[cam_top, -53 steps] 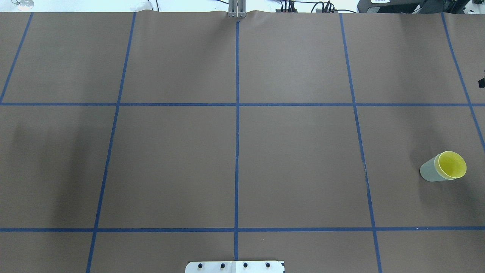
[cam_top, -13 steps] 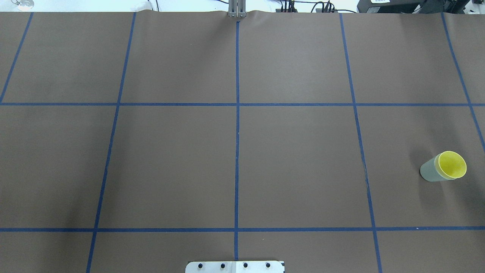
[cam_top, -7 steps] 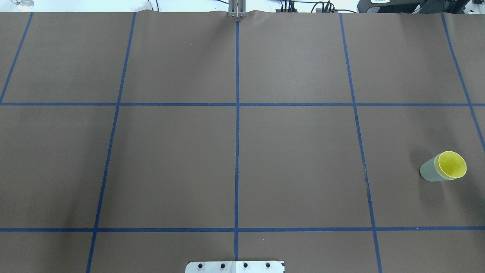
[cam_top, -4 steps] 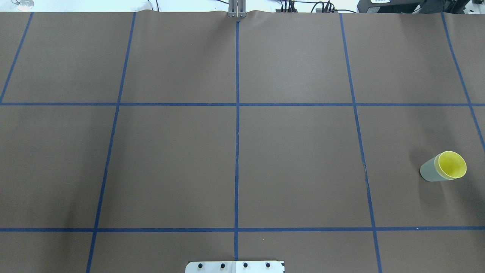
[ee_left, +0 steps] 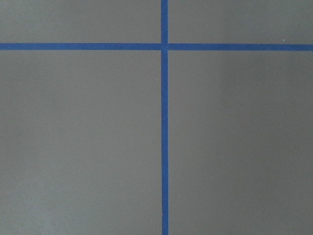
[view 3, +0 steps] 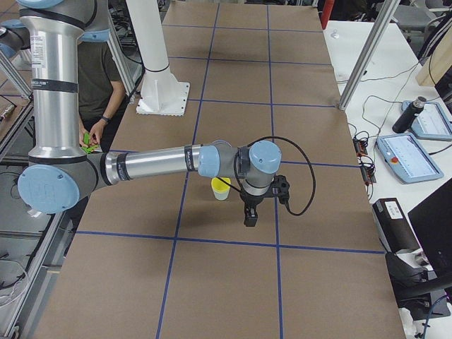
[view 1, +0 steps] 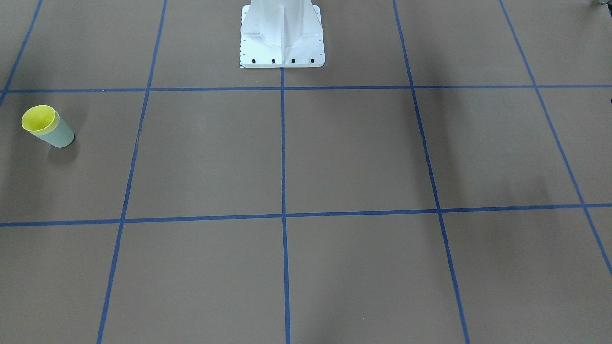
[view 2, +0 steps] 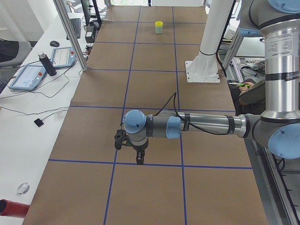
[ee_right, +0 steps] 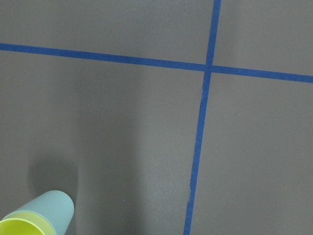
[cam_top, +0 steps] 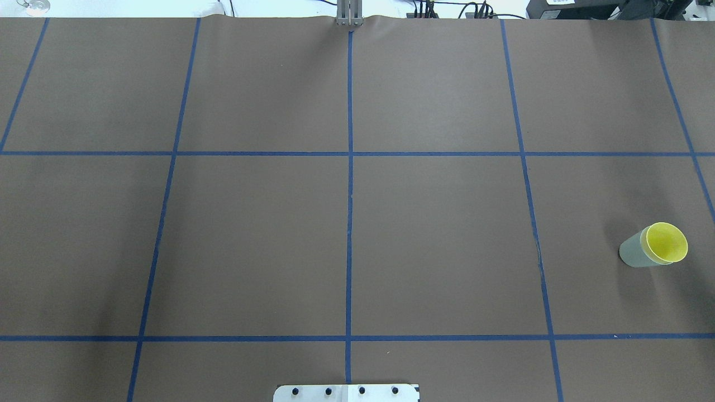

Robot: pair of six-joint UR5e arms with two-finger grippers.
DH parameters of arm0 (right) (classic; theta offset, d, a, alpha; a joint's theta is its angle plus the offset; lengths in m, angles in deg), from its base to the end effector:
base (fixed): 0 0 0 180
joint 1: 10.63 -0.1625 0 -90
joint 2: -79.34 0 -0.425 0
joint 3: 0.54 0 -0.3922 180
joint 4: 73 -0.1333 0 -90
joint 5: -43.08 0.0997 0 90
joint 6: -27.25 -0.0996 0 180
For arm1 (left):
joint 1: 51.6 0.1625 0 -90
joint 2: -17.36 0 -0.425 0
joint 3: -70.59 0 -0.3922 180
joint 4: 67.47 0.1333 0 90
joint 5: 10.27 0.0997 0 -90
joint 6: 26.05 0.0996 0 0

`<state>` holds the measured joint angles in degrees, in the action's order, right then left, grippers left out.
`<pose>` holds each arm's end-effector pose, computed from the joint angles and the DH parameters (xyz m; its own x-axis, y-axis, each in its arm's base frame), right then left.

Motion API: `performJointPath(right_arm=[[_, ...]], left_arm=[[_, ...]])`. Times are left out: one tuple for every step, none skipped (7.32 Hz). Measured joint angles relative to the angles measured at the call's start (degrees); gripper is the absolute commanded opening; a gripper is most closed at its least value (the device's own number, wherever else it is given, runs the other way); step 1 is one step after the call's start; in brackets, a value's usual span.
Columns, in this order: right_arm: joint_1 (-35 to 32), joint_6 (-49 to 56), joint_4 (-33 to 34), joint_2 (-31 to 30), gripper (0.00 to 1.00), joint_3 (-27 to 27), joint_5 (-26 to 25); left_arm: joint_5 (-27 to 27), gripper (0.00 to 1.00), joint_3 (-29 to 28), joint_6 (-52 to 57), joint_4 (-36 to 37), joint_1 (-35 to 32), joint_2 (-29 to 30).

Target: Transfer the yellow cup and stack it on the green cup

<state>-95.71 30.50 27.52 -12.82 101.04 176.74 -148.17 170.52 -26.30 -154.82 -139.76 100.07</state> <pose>0.0241 -0.4730 0.5970 0.7159 -0.1052 0.6902 0.1265 0.9918 0.0200 -0.0453 -0.4392 0.6328 0.6702 0.0170 -0.7420 -0.0292 0.9996 -0.0034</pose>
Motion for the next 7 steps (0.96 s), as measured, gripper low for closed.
performJointPath(right_arm=[[0.0, -0.1, -1.1, -0.1, 1.0, 0.0, -0.8], [0.0, -0.1, -1.8, -0.2, 1.0, 0.0, -1.2], [0.0, -0.2, -2.0, -0.3, 1.0, 0.0, -1.4], [0.0, -0.2, -2.1, -0.3, 1.0, 0.0, -1.4], [0.0, -0.2, -2.2, -0.3, 1.0, 0.1, -1.3], [0.0, -0.2, -2.2, -0.3, 1.0, 0.2, -1.3], [0.0, -0.2, -2.2, -0.3, 1.0, 0.3, -1.2]], left_arm=[[0.0, 1.0, 0.0, 0.0, -0.1, 0.0, 0.1], [0.0, 1.0, 0.1, 0.0, -0.2, 0.0, 0.1], [0.0, 1.0, 0.1, 0.0, -0.5, 0.0, 0.1], [0.0, 1.0, 0.1, 0.0, -0.8, 0.0, 0.1], [0.0, 1.0, 0.0, 0.0, -1.1, 0.0, 0.1], [0.0, 1.0, 0.0, 0.1, -1.2, 0.0, 0.1], [0.0, 1.0, 0.0, 0.1, -1.2, 0.0, 0.1]])
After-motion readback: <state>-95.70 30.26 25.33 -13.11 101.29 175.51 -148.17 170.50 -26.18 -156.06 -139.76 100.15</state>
